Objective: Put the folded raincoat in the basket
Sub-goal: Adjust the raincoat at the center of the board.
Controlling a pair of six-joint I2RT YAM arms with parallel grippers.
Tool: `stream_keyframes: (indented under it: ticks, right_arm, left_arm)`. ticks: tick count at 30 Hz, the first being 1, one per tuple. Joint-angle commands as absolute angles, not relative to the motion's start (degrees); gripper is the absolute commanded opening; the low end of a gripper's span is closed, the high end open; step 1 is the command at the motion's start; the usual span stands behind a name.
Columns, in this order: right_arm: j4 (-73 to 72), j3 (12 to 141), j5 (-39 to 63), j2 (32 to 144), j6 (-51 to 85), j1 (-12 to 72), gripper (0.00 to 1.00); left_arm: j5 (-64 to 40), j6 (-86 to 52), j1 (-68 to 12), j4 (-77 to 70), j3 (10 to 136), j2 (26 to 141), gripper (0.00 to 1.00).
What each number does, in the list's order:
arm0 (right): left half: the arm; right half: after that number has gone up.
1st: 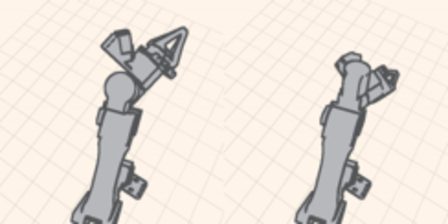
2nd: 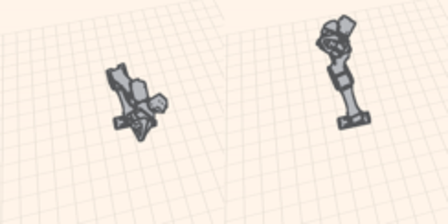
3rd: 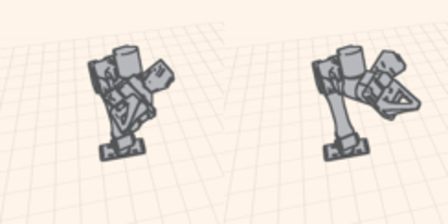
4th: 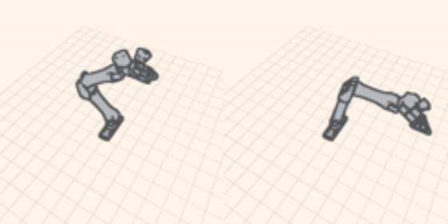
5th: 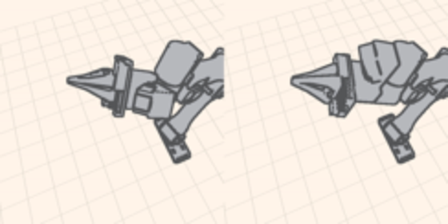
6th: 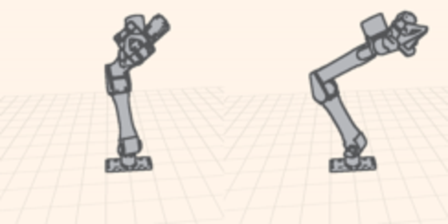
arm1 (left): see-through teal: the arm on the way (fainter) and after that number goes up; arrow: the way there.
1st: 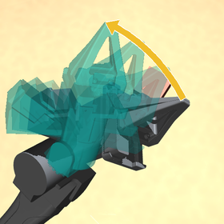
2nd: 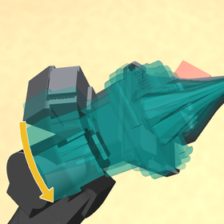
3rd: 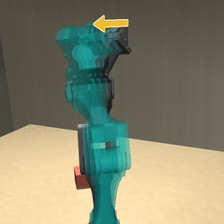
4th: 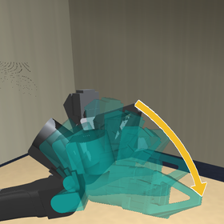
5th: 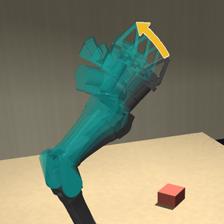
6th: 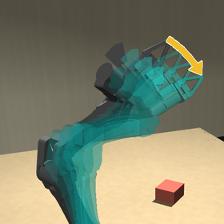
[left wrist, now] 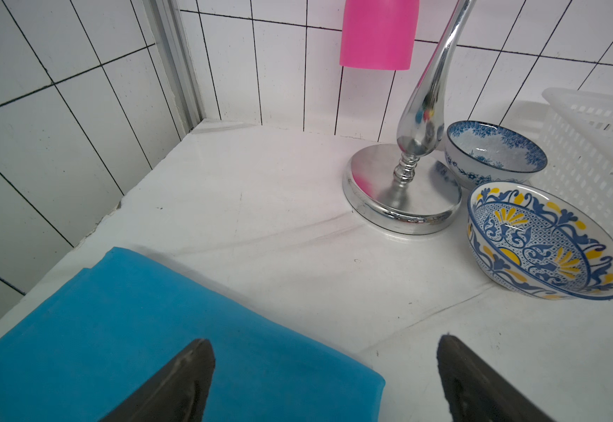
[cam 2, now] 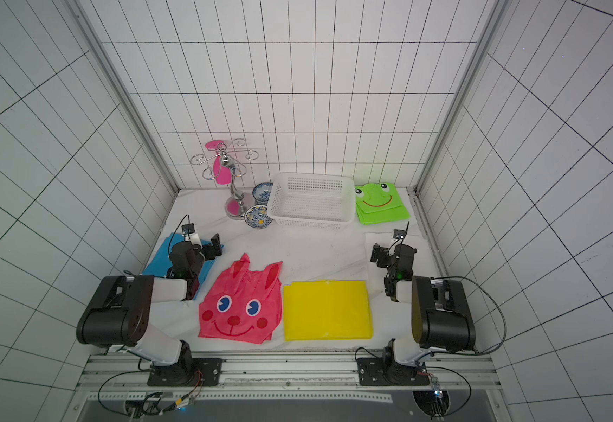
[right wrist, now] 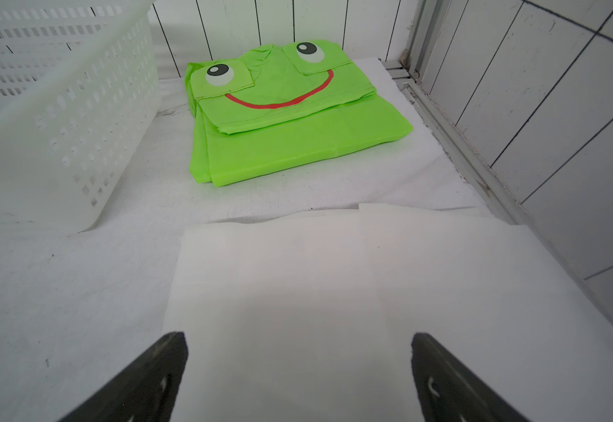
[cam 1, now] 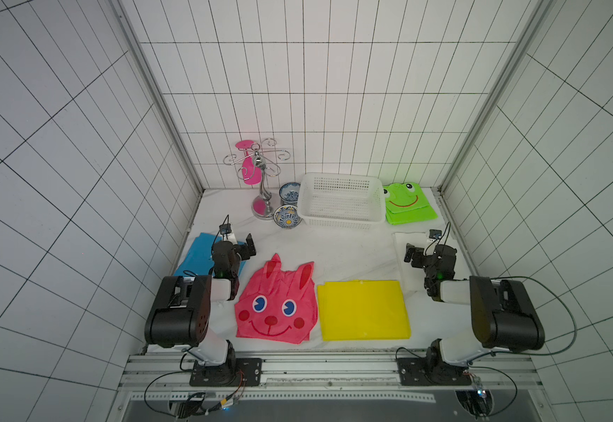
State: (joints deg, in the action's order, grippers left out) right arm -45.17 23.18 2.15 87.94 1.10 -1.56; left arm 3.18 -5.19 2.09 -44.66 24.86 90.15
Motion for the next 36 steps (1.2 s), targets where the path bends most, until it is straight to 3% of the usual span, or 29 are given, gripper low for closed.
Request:
stream_keyframes:
  ticks: [1, 7, 11, 13, 15, 24, 34, 36]
  right_arm:
    - [-40.6, 26.1, 0.7, 82.7, 2.1, -2.3, 0.99]
    - [-20.6, 31.9, -0.2, 63.6, 4.8, -1.9, 0.99]
    - [-3.4, 40.0, -7.8, 52.4, 16.3, -2.0, 0.99]
    - [7.2, 42.6, -14.1, 49.1, 31.9, -2.1, 0.99]
    - [9.6, 42.4, -12.2, 46.7, 39.4, -2.7, 0.99]
    - [21.8, 50.0, 12.9, 52.6, 32.3, 0.7, 0.99]
    - [44.1, 49.7, 11.1, 59.2, 27.1, 13.5, 0.97]
    - [46.5, 49.0, 11.0, 60.5, 26.1, 15.1, 0.96]
  left_arm:
    - [3.9, -5.4, 1.9, -44.3, 25.7, 89.4, 0.98]
    - [4.4, -5.2, 1.6, -44.3, 25.7, 89.4, 0.98]
    - [4.7, -5.1, 1.5, -44.3, 25.7, 89.4, 0.98]
    - [4.7, -5.2, 1.5, -44.3, 25.7, 89.4, 0.98]
    - [4.8, -5.3, 1.6, -44.2, 25.7, 89.5, 0.98]
    - [4.7, -5.4, 1.6, -44.2, 25.8, 89.5, 0.98]
    - [4.2, -5.1, 1.6, -44.4, 25.6, 89.3, 0.98]
    - [-0.4, -2.7, 1.5, -44.5, 25.2, 88.4, 0.97]
